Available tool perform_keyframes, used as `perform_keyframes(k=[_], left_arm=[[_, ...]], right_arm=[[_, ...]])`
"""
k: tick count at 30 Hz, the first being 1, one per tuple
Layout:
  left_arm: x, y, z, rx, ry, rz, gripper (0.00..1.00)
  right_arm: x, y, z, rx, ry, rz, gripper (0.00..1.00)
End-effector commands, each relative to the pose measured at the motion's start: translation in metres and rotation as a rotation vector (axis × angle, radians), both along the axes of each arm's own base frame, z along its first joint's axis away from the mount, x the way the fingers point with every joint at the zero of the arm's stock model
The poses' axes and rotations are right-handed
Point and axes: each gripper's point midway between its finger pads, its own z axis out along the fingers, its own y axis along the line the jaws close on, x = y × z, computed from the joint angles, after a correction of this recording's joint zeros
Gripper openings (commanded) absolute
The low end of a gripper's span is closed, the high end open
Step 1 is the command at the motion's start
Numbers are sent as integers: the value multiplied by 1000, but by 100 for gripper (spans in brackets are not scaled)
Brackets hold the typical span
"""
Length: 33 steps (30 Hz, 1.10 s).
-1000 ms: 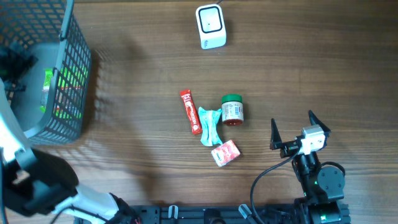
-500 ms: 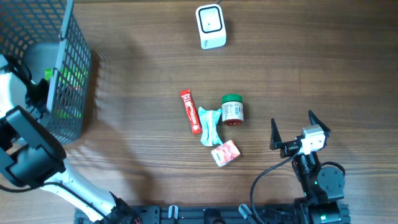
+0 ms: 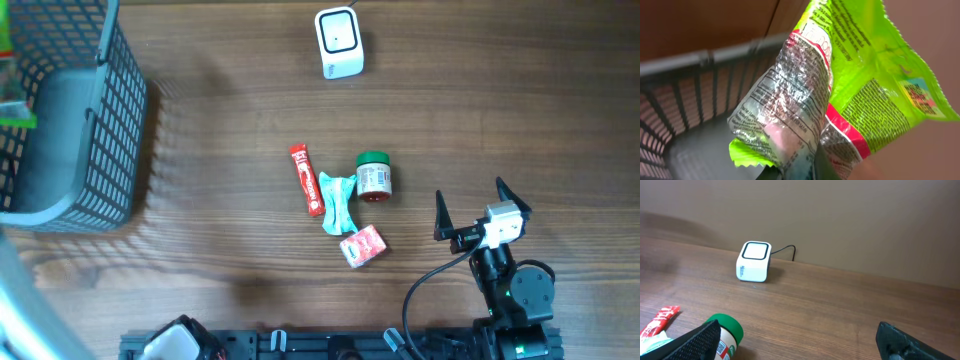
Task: Scan the item barcode
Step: 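Grasp the green snack bag in the basket with the left gripper, then lay the green snack bag on the table left of the jar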
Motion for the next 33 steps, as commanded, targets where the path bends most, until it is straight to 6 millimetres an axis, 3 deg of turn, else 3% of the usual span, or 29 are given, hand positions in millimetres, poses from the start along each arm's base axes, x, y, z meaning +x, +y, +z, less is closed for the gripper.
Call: perform_keyframes(k=[1,4,6,10,12,15,19,20,21,22,23,30,33], left_arm=[[-21,-70,-13,-108,32,-172,4],[-27,-139,-69,-202,216,-388,4],[-22,-167,-120,-294,337,-433,4],[-14,-226,-263,-421,581,-524,4],[-11,-246,-319,-467,604,-506,4],[2,-269,-368,-517,547,-501,4],[6,-292,-408,-518,574,-546,6],[4,-294,-416,-516,601,-548,19],[0,-297,-425,-512,636,-549,49],[-5,-299,-432,-508,667,-557,69],[-6,-302,-432,-471,676,-606,99],[34,-302,-340,-218,562,-772,100],[49,-279,-298,-132,566,-736,100]], right_arm=[[0,1,1,-8,-8,7,100],[0,1,1,-8,-8,7,100],[0,1,1,-8,-9,7,100],[0,1,1,-8,-9,7,100],[0,1,1,-8,-8,7,100],[0,1,1,-8,-8,7,99],[0,1,1,-8,-8,7,100],[0,1,1,-8,-8,7,99],[0,1,1,-8,-8,7,100],[0,1,1,-8,-8,7,100],[0,1,1,-8,-9,7,100],[0,1,1,-7,-8,7,100],[0,1,1,-8,-9,7,100]])
